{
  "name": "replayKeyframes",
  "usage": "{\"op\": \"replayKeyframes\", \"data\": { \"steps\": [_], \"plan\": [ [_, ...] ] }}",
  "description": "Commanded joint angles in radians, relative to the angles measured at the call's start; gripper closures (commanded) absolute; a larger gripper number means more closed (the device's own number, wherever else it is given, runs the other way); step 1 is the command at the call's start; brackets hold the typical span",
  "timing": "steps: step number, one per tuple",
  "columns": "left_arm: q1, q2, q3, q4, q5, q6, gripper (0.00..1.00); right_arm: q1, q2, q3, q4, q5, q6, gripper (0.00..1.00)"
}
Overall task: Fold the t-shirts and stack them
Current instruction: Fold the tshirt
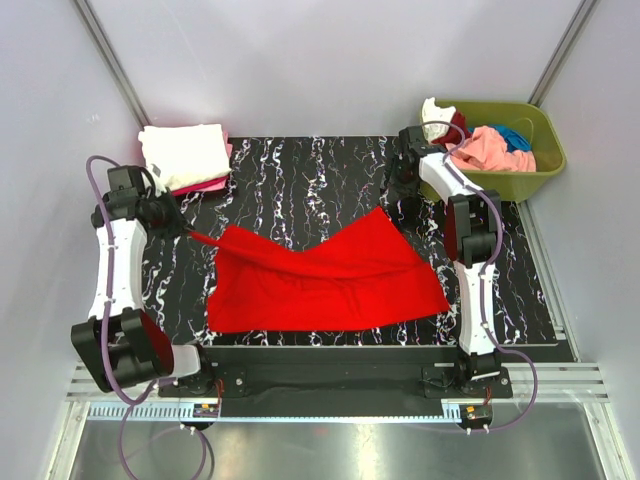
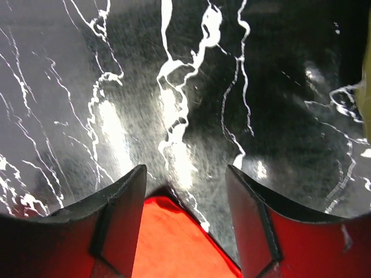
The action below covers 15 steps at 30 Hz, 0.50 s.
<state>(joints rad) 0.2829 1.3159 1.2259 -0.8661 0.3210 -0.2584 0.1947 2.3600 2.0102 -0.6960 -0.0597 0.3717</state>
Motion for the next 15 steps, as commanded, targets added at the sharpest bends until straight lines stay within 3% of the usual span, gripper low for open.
{"op": "replayKeyframes", "data": {
  "steps": [1,15],
  "plan": [
    [0.004,0.005,-0.011,0.045,0.023,0.011,1.0,-0.006,-0.013,0.009,0.133,0.023,0.013,0.37],
    [0.004,0.014,-0.032,0.061,0.047,0.005,1.0,0.018,-0.077,-0.185,0.223,-0.063,0.022,0.44]
  ]
}}
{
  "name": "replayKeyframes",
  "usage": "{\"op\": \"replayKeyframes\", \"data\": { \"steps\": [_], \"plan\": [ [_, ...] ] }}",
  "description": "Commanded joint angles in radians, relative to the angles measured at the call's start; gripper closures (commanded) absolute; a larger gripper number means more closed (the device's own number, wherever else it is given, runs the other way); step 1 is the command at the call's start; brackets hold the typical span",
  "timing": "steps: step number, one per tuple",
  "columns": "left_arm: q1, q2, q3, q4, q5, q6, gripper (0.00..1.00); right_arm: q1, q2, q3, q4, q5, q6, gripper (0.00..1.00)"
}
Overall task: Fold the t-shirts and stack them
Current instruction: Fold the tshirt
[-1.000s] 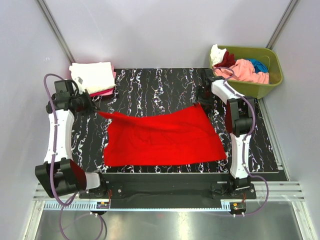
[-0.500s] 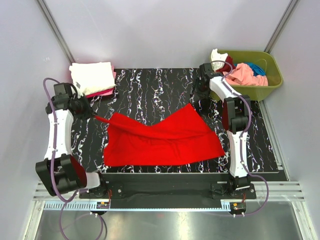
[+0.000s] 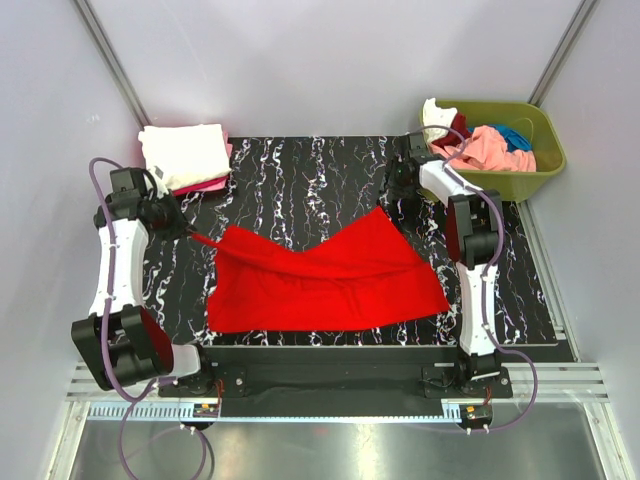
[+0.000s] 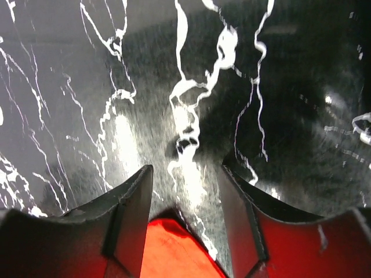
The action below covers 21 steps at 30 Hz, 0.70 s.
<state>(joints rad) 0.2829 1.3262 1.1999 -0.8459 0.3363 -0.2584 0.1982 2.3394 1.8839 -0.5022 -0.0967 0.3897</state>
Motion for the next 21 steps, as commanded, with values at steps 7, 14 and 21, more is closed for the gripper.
{"op": "replayKeyframes", "data": {
  "steps": [7,14,21],
  "plan": [
    [0.006,0.002,-0.005,0.039,0.032,0.005,1.0,0.033,-0.109,-0.184,0.077,-0.064,0.011,0.44],
    [0.004,0.001,-0.011,0.041,0.035,0.004,1.0,0.05,-0.146,-0.256,0.106,-0.078,0.008,0.48],
    [0.004,0.002,-0.019,0.047,0.035,-0.002,1.0,0.055,-0.155,-0.281,0.099,-0.083,0.001,0.55]
  ]
}}
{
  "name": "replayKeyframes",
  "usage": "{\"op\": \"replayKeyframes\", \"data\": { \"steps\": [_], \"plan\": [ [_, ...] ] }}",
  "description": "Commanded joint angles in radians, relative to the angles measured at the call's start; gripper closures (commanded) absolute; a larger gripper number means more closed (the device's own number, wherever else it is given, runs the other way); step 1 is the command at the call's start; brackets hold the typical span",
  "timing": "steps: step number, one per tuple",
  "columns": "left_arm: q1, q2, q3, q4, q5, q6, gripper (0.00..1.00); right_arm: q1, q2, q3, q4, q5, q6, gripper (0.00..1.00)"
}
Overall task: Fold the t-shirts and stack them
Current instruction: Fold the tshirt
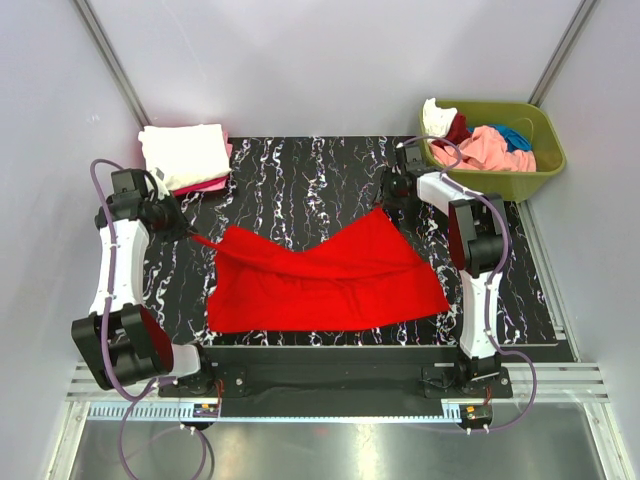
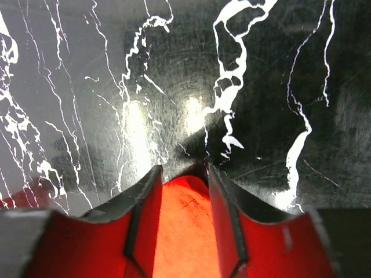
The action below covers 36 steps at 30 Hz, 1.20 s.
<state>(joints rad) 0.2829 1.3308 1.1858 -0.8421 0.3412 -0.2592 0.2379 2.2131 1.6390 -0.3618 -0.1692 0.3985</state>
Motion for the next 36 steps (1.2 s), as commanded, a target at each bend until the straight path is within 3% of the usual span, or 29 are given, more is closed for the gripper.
{"op": "replayKeyframes", "data": {
  "steps": [1,13,19,21,23,29,36],
  "plan": [
    [0.006,-0.002,-0.006,0.046,0.03,-0.002,1.0,0.015,-0.029,-0.038,-0.039,-0.009,-0.007,0.57],
    [0.004,0.018,-0.003,0.061,0.038,-0.014,1.0,0.015,-0.059,-0.088,-0.028,0.002,-0.01,0.63],
    [0.004,0.031,0.001,0.077,0.044,-0.025,1.0,0.017,-0.052,-0.085,-0.031,-0.004,-0.016,0.84],
    [0.004,0.045,0.011,0.081,0.045,-0.029,1.0,0.015,-0.046,-0.077,-0.029,-0.007,-0.023,1.0],
    [0.002,0.067,0.024,0.095,0.059,-0.034,1.0,0.015,-0.047,-0.07,-0.035,-0.007,-0.021,1.0],
    [-0.031,0.198,0.19,0.118,0.127,-0.058,1.0,0.002,-0.076,0.07,-0.163,0.101,-0.018,1.0],
    [-0.142,0.409,0.5,0.117,0.197,-0.063,1.0,-0.072,-0.188,0.153,-0.22,0.155,0.017,1.0]
  ]
}}
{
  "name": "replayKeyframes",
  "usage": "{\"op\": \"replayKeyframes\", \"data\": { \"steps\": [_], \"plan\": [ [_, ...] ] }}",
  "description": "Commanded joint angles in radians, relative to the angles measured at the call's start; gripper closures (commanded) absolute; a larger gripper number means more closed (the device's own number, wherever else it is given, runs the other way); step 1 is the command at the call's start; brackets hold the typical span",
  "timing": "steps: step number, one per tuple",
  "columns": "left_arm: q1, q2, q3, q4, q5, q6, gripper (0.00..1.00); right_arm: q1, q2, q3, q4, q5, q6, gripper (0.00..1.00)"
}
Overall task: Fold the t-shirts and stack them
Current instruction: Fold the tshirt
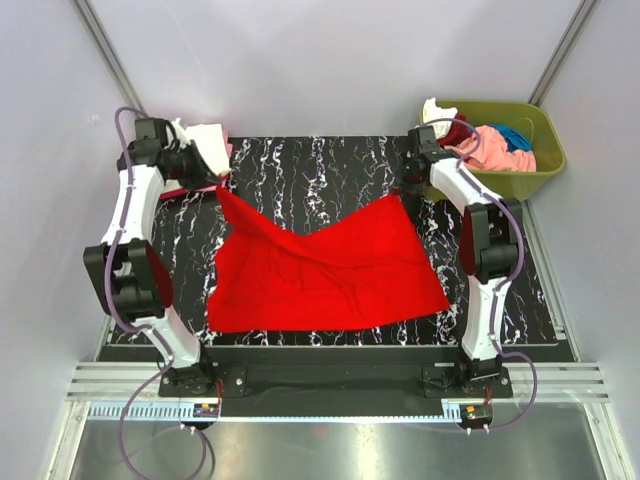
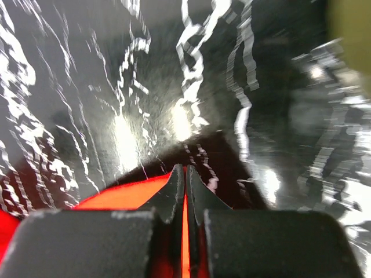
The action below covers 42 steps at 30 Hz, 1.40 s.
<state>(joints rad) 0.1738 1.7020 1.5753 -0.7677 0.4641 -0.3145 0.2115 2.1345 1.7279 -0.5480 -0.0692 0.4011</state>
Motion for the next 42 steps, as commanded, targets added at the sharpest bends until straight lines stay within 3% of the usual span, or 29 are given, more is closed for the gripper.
{"op": "replayKeyframes", "data": {
  "steps": [1,8,14,23,28,37,42],
  "plan": [
    [-0.051,0.083,0.135,0.045,0.091,-0.009,1.0,-0.055,-0.116,0.068,-0.041,0.052,0.013,1.0],
    [-0.117,0.254,0.337,0.062,0.156,0.017,1.0,-0.118,-0.165,0.012,-0.059,0.109,0.036,1.0],
    [-0.195,0.419,0.618,-0.061,0.15,0.11,1.0,-0.153,-0.212,-0.053,-0.035,0.102,0.044,1.0],
    [-0.215,0.42,0.649,-0.12,0.1,0.12,1.0,-0.153,-0.24,-0.062,-0.018,0.039,0.027,1.0],
    [-0.24,0.271,0.516,-0.122,0.068,0.15,1.0,-0.155,-0.284,-0.091,-0.029,0.051,0.039,1.0],
    [-0.261,-0.062,0.036,-0.028,-0.034,0.13,1.0,-0.182,-0.423,-0.298,0.005,0.048,0.068,1.0],
    [-0.278,-0.238,-0.127,-0.021,-0.076,0.109,1.0,-0.201,-0.476,-0.415,0.014,0.043,0.073,1.0]
  ]
}}
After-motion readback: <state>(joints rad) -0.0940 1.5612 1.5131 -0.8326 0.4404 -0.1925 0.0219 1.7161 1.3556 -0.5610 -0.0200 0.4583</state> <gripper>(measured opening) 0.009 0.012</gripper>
